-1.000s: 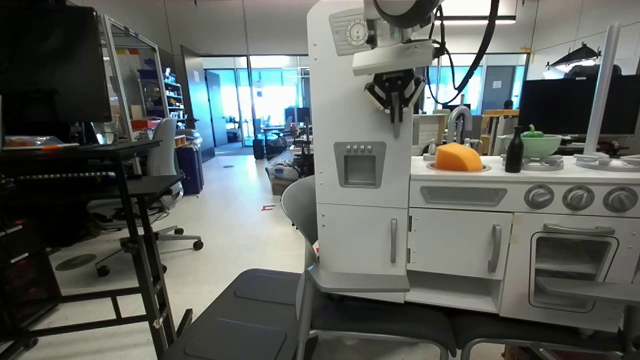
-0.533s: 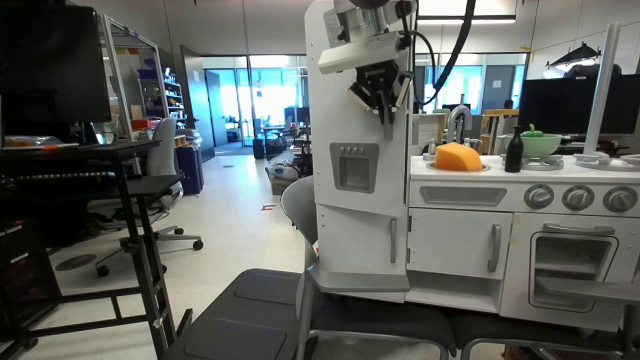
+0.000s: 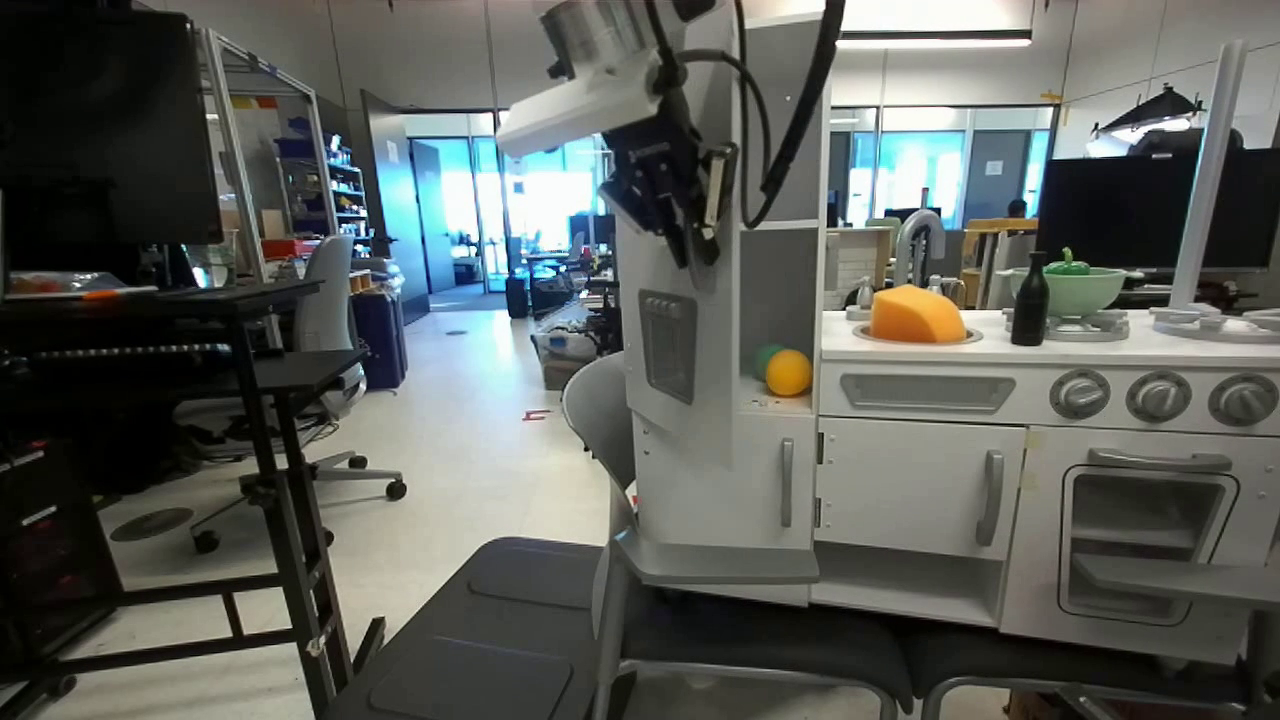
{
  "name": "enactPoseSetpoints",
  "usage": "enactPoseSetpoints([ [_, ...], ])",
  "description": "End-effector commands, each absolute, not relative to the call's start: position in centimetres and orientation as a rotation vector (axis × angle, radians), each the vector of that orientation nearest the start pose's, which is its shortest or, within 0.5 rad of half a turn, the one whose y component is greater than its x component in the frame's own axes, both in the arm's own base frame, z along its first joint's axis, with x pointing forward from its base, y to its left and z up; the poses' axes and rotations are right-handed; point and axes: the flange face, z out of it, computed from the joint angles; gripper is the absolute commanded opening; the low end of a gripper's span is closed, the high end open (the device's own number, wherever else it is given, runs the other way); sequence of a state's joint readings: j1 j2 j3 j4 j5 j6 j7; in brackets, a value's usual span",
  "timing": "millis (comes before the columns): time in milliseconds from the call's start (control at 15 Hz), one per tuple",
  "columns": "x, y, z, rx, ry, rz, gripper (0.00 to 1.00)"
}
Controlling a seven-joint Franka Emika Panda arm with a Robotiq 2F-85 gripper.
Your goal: Open the top part of the fridge and put the black bottle and the sponge inside
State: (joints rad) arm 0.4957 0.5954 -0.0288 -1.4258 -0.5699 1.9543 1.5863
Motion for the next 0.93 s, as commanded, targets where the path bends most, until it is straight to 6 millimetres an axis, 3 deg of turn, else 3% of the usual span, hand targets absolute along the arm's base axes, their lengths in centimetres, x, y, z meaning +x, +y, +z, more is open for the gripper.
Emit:
enactPoseSetpoints([
  [0,63.7,34.6,34.3,-3.160,1.269,-0.689,0.62],
  [333,61.2,39.9,33.7,-3.267,0.925,-0.575,0.98],
  [467,59.4,40.6,35.1,-3.297,0.744,-0.503,1.00],
  [667,56.4,40.2,38.3,-3.341,0.496,-0.390,1.00],
  [867,54.0,36.1,41.0,-3.395,0.300,-0.211,1.00],
])
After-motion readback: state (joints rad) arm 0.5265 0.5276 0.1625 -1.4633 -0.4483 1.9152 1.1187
